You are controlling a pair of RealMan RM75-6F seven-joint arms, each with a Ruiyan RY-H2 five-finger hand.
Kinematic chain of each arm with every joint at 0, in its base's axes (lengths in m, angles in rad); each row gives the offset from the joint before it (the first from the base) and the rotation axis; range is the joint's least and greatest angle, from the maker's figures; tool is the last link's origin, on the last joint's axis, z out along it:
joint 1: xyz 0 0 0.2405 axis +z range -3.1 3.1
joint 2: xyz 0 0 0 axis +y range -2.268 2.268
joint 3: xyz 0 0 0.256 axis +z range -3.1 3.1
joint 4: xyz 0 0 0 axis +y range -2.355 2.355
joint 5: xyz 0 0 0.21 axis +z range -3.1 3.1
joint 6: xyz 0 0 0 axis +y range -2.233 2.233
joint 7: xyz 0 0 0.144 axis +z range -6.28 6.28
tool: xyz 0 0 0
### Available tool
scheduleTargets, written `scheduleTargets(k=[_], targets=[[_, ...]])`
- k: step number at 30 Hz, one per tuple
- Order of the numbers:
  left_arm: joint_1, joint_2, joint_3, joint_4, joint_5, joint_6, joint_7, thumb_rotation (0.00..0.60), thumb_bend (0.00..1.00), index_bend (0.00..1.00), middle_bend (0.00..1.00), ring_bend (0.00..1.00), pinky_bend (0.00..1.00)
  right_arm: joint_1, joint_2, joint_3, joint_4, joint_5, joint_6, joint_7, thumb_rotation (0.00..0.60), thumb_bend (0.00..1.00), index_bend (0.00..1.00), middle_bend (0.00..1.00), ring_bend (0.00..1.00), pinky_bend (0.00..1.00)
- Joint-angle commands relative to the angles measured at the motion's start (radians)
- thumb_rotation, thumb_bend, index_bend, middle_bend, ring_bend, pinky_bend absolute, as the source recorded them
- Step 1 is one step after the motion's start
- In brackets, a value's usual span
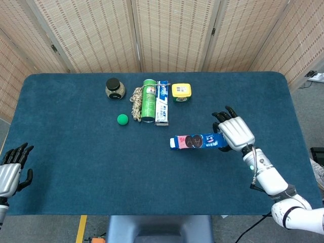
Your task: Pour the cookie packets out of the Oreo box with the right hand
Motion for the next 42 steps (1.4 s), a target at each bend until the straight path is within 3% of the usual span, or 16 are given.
scheduleTargets(k=[1,8,15,20,24,27,30,36,42], targets=[[-0.006,-0.003,-0.003,0.000,-0.014,-0.014,0.010,0.600,0.65,0.00,0.00,0.00,0.00,0.040,0.123,0.012,-0.088,0.105,-0.041,-0.044,0.600,0.14,0.54,0.16,0.13,0.00],[-0.009,-0.011,0.000,0.012,0.007,-0.007,0.000,0.600,0.65,0.00,0.00,0.00,0.00,0.090,0.289,0.020,-0.116,0.222,-0.186,0.038,0.600,0.14,0.55,0.16,0.11,0.00],[-0.016,-0.017,-0.003,0.008,-0.016,-0.023,0.029,0.600,0.65,0.00,0.00,0.00,0.00,0.105,0.448,0.030,-0.177,0.273,-0.240,0.113,0.600,0.14,0.55,0.15,0.09,0.00],[-0.018,-0.019,-0.002,0.001,-0.025,-0.027,0.045,0.600,0.65,0.00,0.00,0.00,0.00,0.074,0.553,0.064,-0.227,0.243,-0.239,0.222,0.600,0.14,0.55,0.15,0.09,0.00],[-0.017,-0.021,-0.002,-0.003,-0.029,-0.026,0.056,0.600,0.65,0.00,0.00,0.00,0.00,0.019,0.582,0.092,-0.242,0.155,-0.242,0.366,0.600,0.14,0.55,0.15,0.08,0.00],[-0.018,-0.021,-0.002,-0.005,-0.031,-0.027,0.059,0.600,0.65,0.00,0.00,0.00,0.00,-0.035,0.537,0.109,-0.225,0.051,-0.219,0.503,0.600,0.14,0.55,0.15,0.08,0.00],[-0.019,-0.021,-0.002,-0.006,-0.034,-0.029,0.062,0.600,0.65,0.00,0.00,0.00,0.00,-0.111,0.415,0.103,-0.175,-0.119,-0.146,0.663,0.600,0.14,0.55,0.15,0.09,0.00],[-0.023,-0.023,-0.003,-0.009,-0.047,-0.040,0.077,0.600,0.65,0.00,0.00,0.00,0.00,-0.196,0.082,0.005,0.055,-0.460,0.033,0.888,0.600,0.14,0.55,0.15,0.10,0.00],[-0.026,-0.023,-0.004,-0.013,-0.060,-0.048,0.088,0.600,0.65,0.00,0.00,0.00,0.00,-0.202,-0.182,-0.067,0.330,-0.603,0.165,1.057,0.600,0.14,0.55,0.15,0.10,0.00]])
